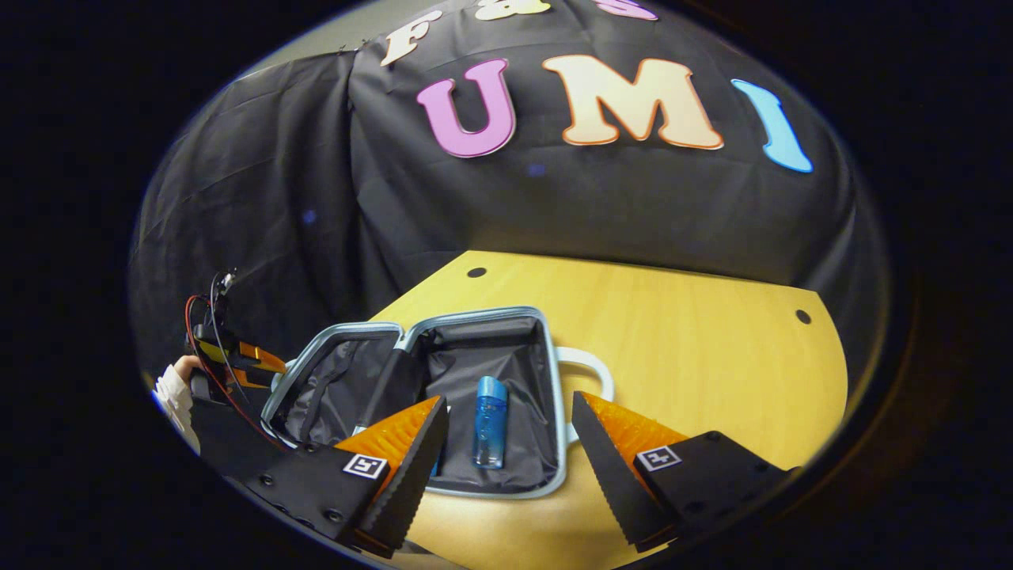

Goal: First open the suitcase, pack the skin care products into it, and then close the suitcase.

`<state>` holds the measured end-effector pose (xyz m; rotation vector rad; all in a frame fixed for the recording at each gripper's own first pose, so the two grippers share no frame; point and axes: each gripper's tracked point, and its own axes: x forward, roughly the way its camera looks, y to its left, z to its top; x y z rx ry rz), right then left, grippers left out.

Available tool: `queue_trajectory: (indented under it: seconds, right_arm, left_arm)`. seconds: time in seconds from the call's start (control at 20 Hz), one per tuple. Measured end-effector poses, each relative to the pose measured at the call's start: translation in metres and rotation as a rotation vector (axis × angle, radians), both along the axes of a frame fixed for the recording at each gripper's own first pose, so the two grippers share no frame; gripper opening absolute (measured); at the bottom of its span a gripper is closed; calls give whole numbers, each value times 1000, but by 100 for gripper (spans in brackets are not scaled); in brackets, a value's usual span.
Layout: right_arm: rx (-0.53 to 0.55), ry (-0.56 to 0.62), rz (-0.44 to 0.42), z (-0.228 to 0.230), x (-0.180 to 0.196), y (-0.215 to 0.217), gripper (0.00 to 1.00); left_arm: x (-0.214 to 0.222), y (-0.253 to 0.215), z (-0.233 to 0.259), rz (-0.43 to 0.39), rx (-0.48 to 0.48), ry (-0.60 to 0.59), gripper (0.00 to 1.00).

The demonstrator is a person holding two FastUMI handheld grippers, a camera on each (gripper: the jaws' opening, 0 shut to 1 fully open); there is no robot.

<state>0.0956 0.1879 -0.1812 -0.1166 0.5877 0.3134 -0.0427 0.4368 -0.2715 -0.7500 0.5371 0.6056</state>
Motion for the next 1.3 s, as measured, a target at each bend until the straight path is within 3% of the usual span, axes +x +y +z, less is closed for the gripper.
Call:
queue_trajectory:
  seconds: [0.25,0.3,0.35,0.4,0.5,0.6,0.65,0.8,1.05,1.3]
  right_arm:
    - [15,-66,-126,31,-4,-37,98]
    - [24,-80,-150,36,-4,-42,98]
    - [29,-93,-168,40,-4,-46,98]
    - [28,-105,-184,43,-4,-50,94]
    - [28,-116,-208,48,-8,-55,98]
    - [37,-131,-226,50,-10,-58,94]
    - [40,-132,-234,49,-11,-60,98]
    - [32,-137,-251,49,-18,-68,94]
    - [31,-142,-293,52,-31,-87,98]
    - [48,-145,-336,49,-36,-117,98]
  left_arm:
    - [18,2,-18,-37,-68,1,82]
    - [20,0,-20,-46,-83,-2,69]
    - [24,-2,-22,-60,-103,-6,62]
    - [25,-2,-25,-65,-113,7,45]
    - [18,4,-31,-69,-114,25,14]
    - [18,0,-25,-94,-145,5,12]
    - [18,-3,-23,-99,-154,-1,10]
    - [19,-8,-11,-116,-151,-7,6]
    - [12,-20,31,-133,-133,-4,5]
    - [5,-38,108,-136,-16,-38,5]
